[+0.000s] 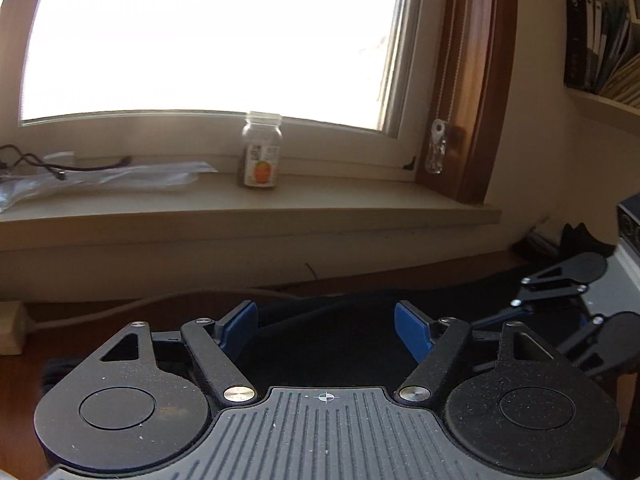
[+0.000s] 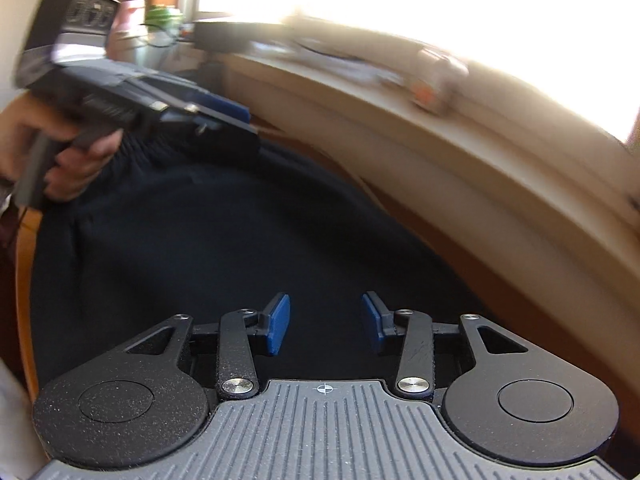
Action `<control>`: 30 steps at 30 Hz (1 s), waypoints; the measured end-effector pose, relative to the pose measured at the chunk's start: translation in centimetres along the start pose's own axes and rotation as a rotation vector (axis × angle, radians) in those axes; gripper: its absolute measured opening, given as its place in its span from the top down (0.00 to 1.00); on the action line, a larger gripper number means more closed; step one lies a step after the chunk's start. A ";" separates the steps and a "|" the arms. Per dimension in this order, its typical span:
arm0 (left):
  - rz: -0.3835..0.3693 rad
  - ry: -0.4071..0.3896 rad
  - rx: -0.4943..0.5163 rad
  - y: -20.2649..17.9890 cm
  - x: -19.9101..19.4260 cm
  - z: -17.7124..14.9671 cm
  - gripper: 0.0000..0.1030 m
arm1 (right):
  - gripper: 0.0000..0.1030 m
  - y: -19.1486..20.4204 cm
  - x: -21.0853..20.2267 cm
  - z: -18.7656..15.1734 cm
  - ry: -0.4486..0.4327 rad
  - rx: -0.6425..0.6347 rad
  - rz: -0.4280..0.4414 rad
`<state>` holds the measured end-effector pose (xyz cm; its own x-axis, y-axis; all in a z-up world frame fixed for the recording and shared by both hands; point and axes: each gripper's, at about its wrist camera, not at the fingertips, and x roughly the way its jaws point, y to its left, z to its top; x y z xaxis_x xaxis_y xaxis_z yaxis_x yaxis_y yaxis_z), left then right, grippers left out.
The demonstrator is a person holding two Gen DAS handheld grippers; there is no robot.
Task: Fold clothes
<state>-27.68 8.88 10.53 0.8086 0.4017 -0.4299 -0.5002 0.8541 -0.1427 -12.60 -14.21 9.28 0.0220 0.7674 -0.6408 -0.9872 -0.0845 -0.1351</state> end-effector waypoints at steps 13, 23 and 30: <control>-0.004 0.136 0.066 2.0 3.6 -3.2 0.25 | 0.58 -8.7 -13.9 -18.3 -0.124 0.423 -0.338; 0.021 0.113 0.098 1.2 3.0 -3.4 0.24 | 0.58 -17.6 -25.1 -26.6 -0.292 0.693 -0.811; 0.021 0.113 0.097 1.0 3.0 -3.5 0.24 | 0.57 -24.7 -30.3 -31.0 -0.350 0.948 -1.025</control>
<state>-26.87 9.77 5.99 0.7558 0.3846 -0.5300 -0.4796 0.8762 -0.0480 15.96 -55.07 8.63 0.8716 0.3555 -0.3374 -0.2944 0.9301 0.2195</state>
